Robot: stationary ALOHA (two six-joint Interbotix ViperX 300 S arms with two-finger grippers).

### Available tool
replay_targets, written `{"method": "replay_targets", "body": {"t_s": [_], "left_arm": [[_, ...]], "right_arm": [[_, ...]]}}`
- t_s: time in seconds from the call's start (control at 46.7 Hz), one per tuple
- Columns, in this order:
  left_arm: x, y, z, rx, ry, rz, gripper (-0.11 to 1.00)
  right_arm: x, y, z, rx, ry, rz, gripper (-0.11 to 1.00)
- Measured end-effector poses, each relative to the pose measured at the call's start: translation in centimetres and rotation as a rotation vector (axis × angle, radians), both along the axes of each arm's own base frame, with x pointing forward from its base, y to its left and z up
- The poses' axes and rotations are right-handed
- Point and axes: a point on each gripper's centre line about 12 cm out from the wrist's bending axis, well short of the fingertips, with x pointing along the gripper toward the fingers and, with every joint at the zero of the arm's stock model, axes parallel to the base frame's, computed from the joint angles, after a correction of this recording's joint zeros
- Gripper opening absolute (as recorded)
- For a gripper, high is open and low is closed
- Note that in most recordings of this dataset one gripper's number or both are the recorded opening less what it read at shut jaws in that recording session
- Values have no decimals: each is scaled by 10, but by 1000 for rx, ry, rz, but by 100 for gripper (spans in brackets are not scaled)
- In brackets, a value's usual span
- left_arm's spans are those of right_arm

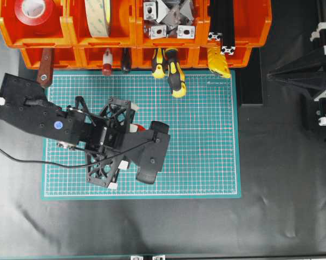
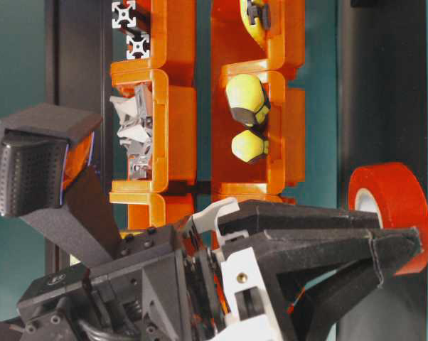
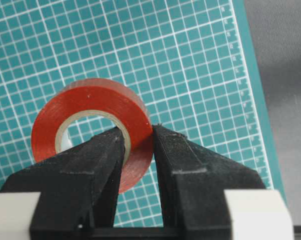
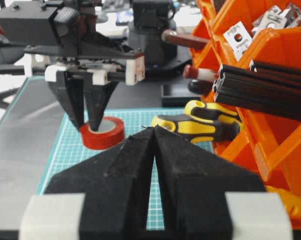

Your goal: Pick vinyl tape from container rack with left arm.

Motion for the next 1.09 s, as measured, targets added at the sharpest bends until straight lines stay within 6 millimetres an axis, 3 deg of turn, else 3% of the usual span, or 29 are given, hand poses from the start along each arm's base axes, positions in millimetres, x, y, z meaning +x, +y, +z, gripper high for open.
{"method": "replay_targets", "body": {"t_s": [0.128, 0.3, 0.407, 0.642, 0.749, 0.92, 1.092], "left_arm": [[2, 4, 1, -4, -14, 13, 25], [5, 8, 1, -9, -28, 24, 74], [5, 8, 2, -10, -30, 27, 90], [5, 7, 2, -15, -31, 34, 88], [3, 8, 12, -23, -55, 40, 87], [-13, 9, 63, -60, -172, 52, 87], [-49, 14, 111, -96, -290, 55, 87]], "right_arm": [[0, 0, 0, 0, 0, -2, 0], [0, 0, 0, -2, 0, 0, 0], [0, 0, 0, 0, -2, 0, 0], [0, 0, 0, 0, -2, 0, 0], [0, 0, 0, -2, 0, 0, 0], [0, 0, 0, -2, -2, -1, 0], [0, 0, 0, -2, -2, 0, 0]]}}
